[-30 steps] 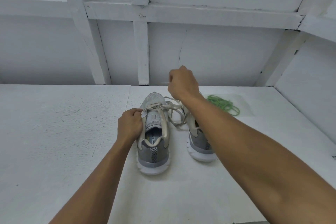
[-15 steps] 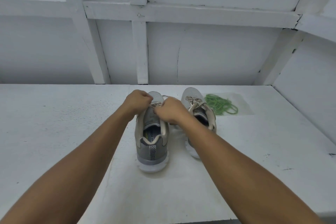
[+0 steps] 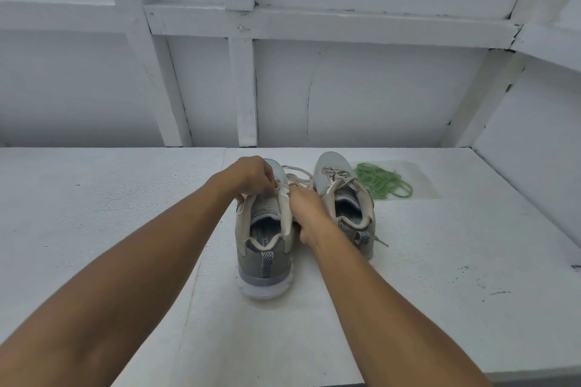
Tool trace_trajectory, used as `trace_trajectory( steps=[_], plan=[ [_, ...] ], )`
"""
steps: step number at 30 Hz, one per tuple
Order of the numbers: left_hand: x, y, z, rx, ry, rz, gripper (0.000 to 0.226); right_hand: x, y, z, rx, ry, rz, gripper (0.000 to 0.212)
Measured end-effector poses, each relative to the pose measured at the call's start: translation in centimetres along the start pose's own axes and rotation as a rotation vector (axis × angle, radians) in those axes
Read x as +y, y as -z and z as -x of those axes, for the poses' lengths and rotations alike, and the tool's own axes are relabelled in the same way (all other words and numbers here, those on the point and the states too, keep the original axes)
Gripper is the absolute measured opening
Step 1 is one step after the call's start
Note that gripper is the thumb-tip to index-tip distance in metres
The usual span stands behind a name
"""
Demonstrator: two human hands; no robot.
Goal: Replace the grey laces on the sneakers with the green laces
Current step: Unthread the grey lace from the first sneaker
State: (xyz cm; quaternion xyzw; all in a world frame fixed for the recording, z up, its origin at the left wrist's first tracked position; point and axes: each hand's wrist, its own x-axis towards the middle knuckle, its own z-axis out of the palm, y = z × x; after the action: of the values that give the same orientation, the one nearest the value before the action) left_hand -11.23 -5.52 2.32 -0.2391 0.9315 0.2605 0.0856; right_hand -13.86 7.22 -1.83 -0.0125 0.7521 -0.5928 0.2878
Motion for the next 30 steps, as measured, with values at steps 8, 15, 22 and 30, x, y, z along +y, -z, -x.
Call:
trace_trajectory(
  steps=[8, 15, 22, 30],
  plan=[
    [-3.1, 0.5, 0.1, 0.192, 0.248, 0.39, 0.018, 0.6, -0.2, 0.2, 0.102, 0.121, 0.057, 0.032],
    [0.0, 0.2, -0.9, 0.132, -0.102, -0.262, 0.035, 0.6, -0.6, 0.2, 0.136, 0.158, 0.161, 0.033],
    [-0.9, 1.6, -1.4, 0.278, -0.026, -0.288, 0.025, 0.6, -0.6, 0.3, 0.134, 0.178, 0.183, 0.026],
    [-2.8, 5.4, -0.9, 0.279, 0.05, -0.223, 0.052, 0.6, -0.5, 0.5, 0.141, 0.188, 0.18, 0.027]
  ],
)
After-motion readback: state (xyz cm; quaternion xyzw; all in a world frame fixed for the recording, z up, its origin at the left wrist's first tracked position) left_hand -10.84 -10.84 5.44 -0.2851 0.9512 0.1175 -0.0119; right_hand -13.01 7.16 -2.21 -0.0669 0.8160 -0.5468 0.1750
